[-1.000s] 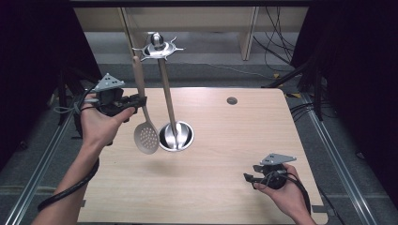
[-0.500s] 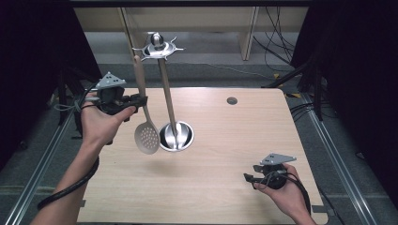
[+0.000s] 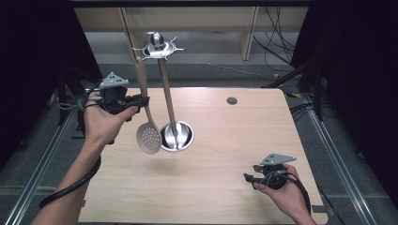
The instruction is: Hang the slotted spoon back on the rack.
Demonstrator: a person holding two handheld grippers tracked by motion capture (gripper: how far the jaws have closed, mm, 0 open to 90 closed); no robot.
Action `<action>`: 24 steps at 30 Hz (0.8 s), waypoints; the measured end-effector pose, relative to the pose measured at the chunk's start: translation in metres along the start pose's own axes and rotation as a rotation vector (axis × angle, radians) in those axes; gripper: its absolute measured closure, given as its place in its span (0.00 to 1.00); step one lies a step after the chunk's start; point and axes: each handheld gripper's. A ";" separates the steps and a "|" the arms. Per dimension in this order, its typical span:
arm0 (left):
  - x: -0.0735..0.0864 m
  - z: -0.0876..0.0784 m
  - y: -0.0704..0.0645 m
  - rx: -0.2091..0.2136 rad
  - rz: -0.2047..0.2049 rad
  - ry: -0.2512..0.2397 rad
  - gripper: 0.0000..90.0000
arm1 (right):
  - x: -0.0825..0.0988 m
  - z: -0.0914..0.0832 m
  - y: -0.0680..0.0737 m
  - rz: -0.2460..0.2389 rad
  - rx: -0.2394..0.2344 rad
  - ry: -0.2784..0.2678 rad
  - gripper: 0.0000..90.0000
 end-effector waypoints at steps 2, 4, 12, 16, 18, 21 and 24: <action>-0.001 -0.001 0.000 -0.005 0.001 0.001 0.83 | 0.000 0.000 0.000 0.000 0.000 0.000 0.53; -0.002 -0.001 0.001 -0.005 0.015 0.008 0.83 | 0.000 0.000 0.000 -0.001 0.001 -0.001 0.53; -0.002 0.002 0.001 -0.005 0.023 0.030 0.83 | 0.000 0.000 0.000 -0.002 0.001 -0.001 0.53; -0.003 0.003 0.002 0.003 0.040 0.041 0.83 | 0.000 0.000 0.000 0.000 0.001 -0.001 0.53; -0.003 0.004 0.000 0.001 0.027 0.037 0.83 | 0.000 0.000 0.000 0.000 0.000 -0.001 0.53; -0.004 0.005 0.001 0.007 0.041 0.043 0.83 | 0.000 0.000 0.000 -0.001 0.001 0.000 0.53; -0.004 0.006 0.001 0.003 0.043 0.040 0.83 | 0.000 -0.001 0.000 0.001 -0.001 -0.002 0.53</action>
Point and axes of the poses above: each handheld gripper's, and its own axes: z roughly forward along the jaws, x roughly out of its underside, y roughly to its left, and after that the axes turned 13 degrees about -x, right-handed
